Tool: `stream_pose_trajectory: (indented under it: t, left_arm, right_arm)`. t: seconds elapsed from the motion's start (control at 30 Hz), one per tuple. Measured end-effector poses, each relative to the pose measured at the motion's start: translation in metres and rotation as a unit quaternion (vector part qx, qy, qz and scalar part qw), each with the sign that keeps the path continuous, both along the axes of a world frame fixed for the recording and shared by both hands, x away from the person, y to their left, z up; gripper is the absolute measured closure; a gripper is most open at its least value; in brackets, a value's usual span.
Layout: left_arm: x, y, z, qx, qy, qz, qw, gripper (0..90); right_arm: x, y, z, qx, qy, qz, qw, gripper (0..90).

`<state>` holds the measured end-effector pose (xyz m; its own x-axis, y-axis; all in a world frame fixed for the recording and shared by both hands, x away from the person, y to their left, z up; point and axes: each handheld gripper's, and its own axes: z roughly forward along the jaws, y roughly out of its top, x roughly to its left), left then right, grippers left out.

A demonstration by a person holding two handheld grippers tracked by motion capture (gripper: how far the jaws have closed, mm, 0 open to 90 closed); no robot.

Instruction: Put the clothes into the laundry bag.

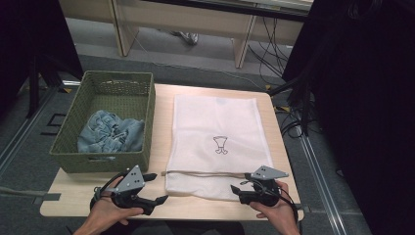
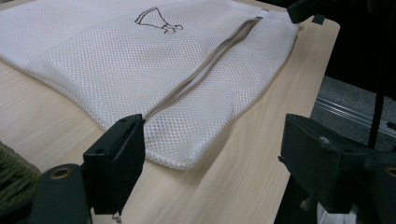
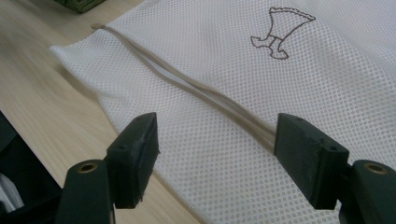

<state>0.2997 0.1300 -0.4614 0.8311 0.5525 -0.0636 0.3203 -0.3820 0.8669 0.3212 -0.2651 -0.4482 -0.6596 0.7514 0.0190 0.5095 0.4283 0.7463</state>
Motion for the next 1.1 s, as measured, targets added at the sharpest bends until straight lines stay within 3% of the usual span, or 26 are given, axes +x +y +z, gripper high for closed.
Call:
stream_pose_trajectory:
  t: [0.2, 0.73, 0.9, 0.97, 1.03, 1.07, 1.1]
  left_arm:
    - [0.000, -0.001, 0.000, 0.000, 0.003, 0.000, 1.0000, 21.4]
    - [0.000, 0.000, 0.001, 0.004, 0.006, -0.001, 1.0000, 21.7]
    - [0.000, -0.001, 0.001, 0.008, 0.007, 0.002, 0.9999, 21.7]
    - [0.002, 0.000, 0.001, 0.018, -0.003, -0.010, 0.9998, 21.7]
    - [0.002, 0.000, 0.001, 0.012, 0.003, -0.005, 0.9999, 22.0]
    - [0.001, 0.000, 0.000, 0.010, 0.011, 0.003, 0.9999, 22.2]
    - [0.001, 0.000, 0.000, 0.010, 0.010, -0.001, 0.9999, 22.2]
  right_arm:
    - [-0.001, 0.000, 0.000, 0.002, 0.009, -0.007, 0.9999, 31.6]
    - [0.001, -0.001, -0.001, -0.006, 0.004, -0.007, 1.0000, 32.2]
    - [0.004, -0.001, -0.004, -0.050, -0.006, 0.008, 0.9987, 38.0]
    - [0.006, -0.001, -0.004, -0.055, -0.009, 0.010, 0.9984, 40.6]
    - [0.010, -0.001, -0.004, -0.067, -0.011, 0.014, 0.9976, 43.3]
    - [0.011, 0.000, -0.004, -0.069, -0.001, 0.006, 0.9976, 45.3]
    - [0.014, -0.001, -0.004, -0.077, -0.006, 0.019, 0.9968, 46.5]
